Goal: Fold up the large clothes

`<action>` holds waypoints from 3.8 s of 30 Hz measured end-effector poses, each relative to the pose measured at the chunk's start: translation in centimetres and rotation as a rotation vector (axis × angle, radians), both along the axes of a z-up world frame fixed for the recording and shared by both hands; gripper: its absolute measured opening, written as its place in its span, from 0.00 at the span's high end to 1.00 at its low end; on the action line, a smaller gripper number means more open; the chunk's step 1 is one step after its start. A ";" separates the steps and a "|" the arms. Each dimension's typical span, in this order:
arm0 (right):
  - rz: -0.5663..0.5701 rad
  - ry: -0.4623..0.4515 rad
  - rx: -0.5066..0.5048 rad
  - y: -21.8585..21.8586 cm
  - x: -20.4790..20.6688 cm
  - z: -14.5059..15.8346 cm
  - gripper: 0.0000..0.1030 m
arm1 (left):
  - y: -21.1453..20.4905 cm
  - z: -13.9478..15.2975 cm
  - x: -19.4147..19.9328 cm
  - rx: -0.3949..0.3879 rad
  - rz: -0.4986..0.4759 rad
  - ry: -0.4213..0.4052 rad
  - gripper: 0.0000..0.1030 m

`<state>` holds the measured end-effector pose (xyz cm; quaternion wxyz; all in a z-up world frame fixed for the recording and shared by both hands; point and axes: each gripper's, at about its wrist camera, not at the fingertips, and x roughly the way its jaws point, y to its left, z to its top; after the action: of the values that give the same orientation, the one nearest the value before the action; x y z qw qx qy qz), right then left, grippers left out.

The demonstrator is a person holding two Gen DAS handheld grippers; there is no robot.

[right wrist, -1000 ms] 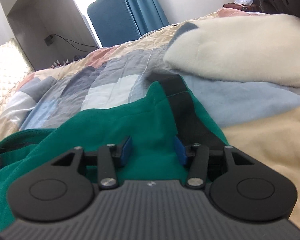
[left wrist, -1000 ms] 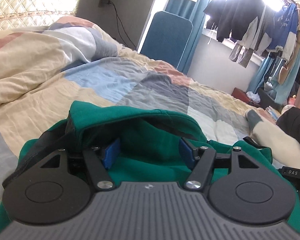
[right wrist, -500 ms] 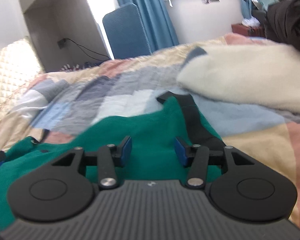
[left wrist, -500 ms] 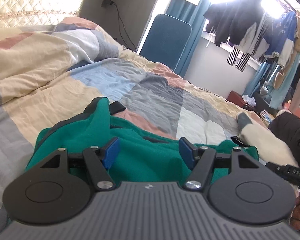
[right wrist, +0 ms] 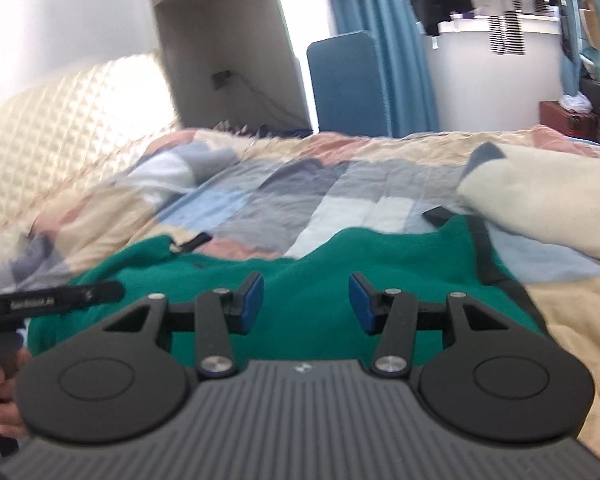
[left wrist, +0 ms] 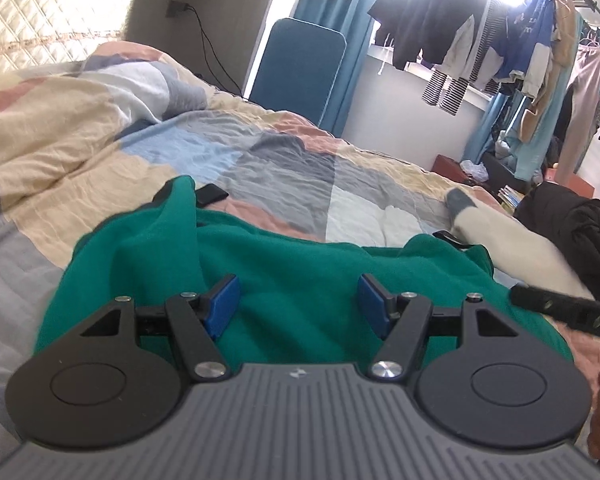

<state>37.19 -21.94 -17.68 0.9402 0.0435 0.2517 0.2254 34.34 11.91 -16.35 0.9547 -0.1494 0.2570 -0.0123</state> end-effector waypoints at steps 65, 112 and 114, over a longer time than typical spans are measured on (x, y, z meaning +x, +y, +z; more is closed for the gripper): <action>-0.364 0.570 0.790 -5.5 0.1 -9.9 0.25 | 6.2 -8.9 -4.5 -0.873 0.282 0.119 0.37; -0.188 0.177 0.642 -10.8 -7.3 2.6 0.39 | 0.5 4.4 -13.8 -0.537 0.031 -0.084 0.31; -0.177 0.164 0.592 -10.5 -6.8 2.9 0.39 | 0.5 4.6 -12.4 -0.491 0.028 -0.103 0.30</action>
<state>30.42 -32.48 -14.76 0.8794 0.3548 0.2452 0.2018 21.95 12.39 -11.80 0.9018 -0.3795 0.1951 -0.0689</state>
